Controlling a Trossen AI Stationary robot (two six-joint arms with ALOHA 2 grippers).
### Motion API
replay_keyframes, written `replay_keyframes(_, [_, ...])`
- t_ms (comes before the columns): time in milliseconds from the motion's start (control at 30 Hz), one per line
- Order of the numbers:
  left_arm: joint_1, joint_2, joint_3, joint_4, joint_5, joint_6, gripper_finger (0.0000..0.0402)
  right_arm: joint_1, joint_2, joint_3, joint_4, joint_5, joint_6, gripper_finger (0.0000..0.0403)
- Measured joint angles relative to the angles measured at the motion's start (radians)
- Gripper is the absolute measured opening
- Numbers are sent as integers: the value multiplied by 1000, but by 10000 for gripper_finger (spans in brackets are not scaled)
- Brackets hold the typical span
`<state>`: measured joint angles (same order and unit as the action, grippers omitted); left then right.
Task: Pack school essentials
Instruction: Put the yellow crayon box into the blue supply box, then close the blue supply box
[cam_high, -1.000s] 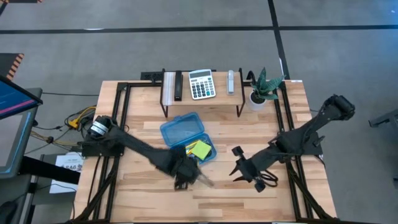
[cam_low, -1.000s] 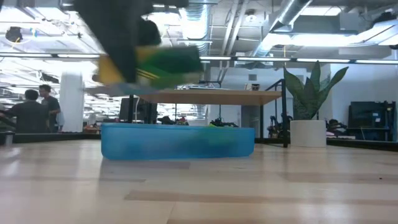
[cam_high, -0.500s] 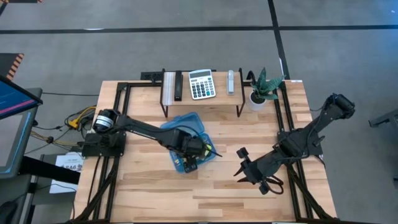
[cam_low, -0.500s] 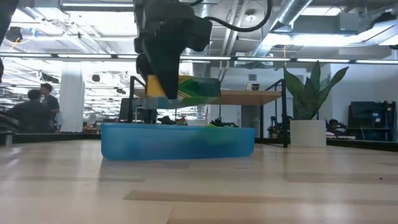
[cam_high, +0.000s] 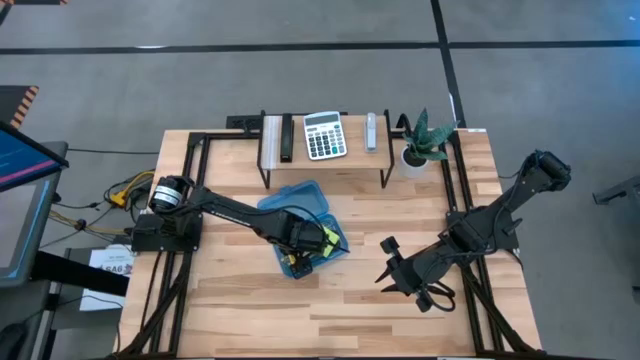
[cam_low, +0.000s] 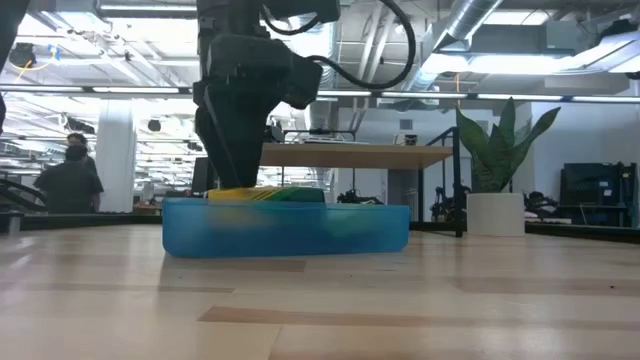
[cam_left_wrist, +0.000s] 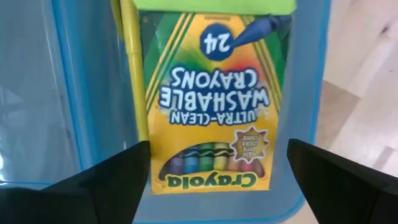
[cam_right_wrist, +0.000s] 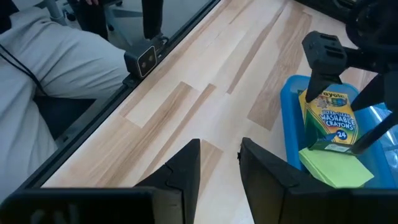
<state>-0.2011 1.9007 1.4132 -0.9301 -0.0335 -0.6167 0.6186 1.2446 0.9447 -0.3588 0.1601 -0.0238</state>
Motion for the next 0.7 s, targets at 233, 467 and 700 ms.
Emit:
replay_keyframes(233, [-43, -49, 31, -44, -122, 23, 347, -41, -1, 0, -33, 0, -49, 134])
replay_keyframes(467, [-109, -181, -71, 2, -280, -1, 305, -174, -72, -90, 24, -41, -64, 134])
replay_keyframes(700, [-139, -407, -372, 378, -409, -50, 265, -326, -165, -270, 245, -136, -61, 134])
